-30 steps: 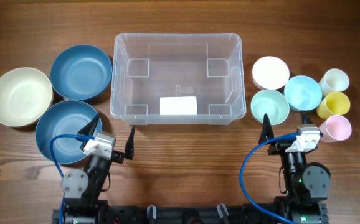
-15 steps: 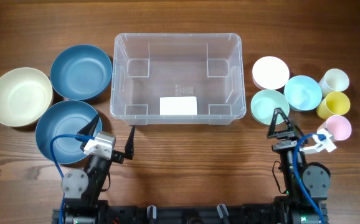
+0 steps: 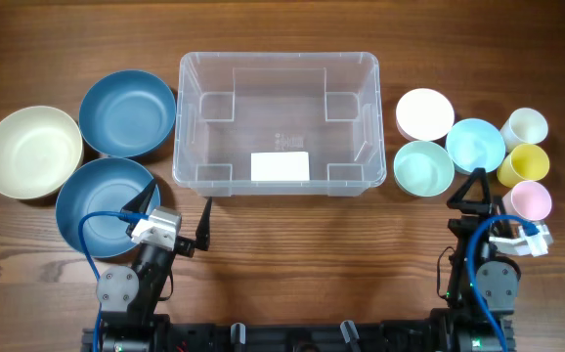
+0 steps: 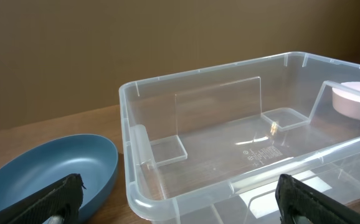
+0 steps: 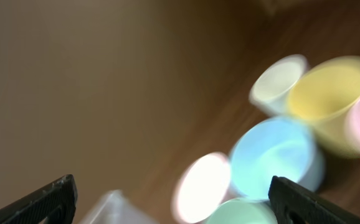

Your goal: Pack container

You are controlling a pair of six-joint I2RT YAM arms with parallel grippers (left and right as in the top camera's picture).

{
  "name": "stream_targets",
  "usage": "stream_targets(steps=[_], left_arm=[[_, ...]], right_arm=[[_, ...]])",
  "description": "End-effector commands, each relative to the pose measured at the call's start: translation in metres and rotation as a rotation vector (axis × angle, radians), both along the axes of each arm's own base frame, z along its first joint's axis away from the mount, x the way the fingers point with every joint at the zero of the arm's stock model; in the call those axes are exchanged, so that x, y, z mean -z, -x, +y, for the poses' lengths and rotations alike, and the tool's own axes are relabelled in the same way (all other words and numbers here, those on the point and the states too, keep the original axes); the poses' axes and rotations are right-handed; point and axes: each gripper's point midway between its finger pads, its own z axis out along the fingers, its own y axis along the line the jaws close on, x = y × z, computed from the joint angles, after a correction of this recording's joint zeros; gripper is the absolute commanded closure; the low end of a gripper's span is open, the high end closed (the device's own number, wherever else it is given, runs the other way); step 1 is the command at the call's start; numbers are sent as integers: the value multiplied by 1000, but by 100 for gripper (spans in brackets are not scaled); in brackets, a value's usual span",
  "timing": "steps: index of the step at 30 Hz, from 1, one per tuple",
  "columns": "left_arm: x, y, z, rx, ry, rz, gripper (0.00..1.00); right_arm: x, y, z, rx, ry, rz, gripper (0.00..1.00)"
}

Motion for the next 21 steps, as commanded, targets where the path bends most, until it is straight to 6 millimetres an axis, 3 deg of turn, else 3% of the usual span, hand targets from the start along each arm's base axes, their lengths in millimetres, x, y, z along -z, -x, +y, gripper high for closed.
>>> stream_targets(steps=[1,5,21], left_arm=[[3,1,-5,26,-17,-6,0],[3,1,-5,27,-17,-7,0],[3,1,-5,27,-17,-6,0]], right_arm=[[13,6,-19,95,398,236,0],[24,3,-19,73,522,344,0],[52,0,-19,39,521,467,0]])
